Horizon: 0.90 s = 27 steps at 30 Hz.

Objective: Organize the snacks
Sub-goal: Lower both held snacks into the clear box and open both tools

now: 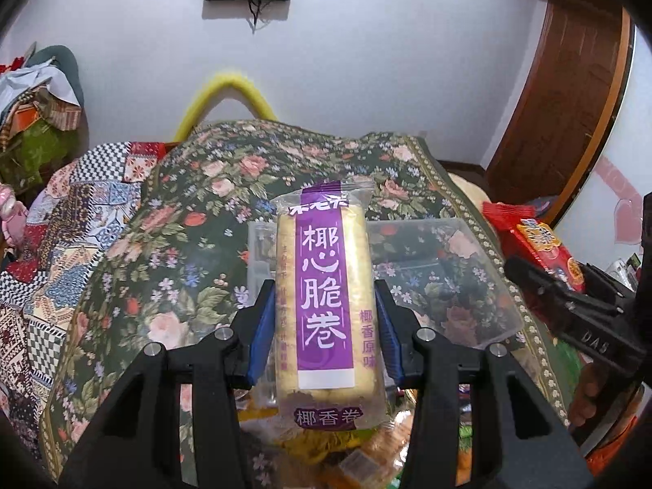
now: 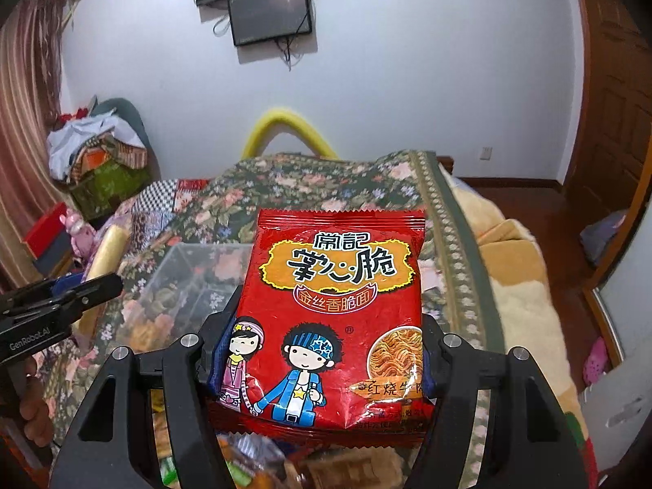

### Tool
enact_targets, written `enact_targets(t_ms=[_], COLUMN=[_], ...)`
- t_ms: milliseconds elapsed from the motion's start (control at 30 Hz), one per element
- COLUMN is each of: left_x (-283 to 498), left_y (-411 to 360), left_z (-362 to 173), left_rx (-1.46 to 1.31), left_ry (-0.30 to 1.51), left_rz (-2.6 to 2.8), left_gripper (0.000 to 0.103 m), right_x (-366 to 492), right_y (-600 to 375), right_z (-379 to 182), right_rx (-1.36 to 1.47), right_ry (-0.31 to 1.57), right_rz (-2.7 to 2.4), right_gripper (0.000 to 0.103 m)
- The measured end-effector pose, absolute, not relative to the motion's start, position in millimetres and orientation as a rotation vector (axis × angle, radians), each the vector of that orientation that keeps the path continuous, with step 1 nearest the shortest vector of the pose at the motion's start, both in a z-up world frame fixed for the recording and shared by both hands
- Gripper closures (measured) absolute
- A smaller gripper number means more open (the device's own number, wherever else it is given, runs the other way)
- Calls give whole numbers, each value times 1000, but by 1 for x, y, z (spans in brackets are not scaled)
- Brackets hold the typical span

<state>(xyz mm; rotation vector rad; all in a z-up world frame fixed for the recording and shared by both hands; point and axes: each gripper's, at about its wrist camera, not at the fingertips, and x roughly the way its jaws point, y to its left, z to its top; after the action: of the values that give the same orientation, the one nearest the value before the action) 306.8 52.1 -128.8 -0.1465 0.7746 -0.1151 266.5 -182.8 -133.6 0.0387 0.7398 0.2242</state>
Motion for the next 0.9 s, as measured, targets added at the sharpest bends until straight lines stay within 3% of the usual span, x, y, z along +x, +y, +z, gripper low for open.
enact_targets(t_ms=[533,900], left_x=[353,339], left_y=[43,45], left_z=[-177,-159], left_rx=[-116,-103], left_ry=[924,885], left_rz=[-129,-126], left_gripper=[58,56], right_x=[302,303], right_y=[-160,-158], right_z=[-172,-171], right_rx=[-52,-75], right_ry=[914,926], right_rz=[273,261], right_gripper=[39,33])
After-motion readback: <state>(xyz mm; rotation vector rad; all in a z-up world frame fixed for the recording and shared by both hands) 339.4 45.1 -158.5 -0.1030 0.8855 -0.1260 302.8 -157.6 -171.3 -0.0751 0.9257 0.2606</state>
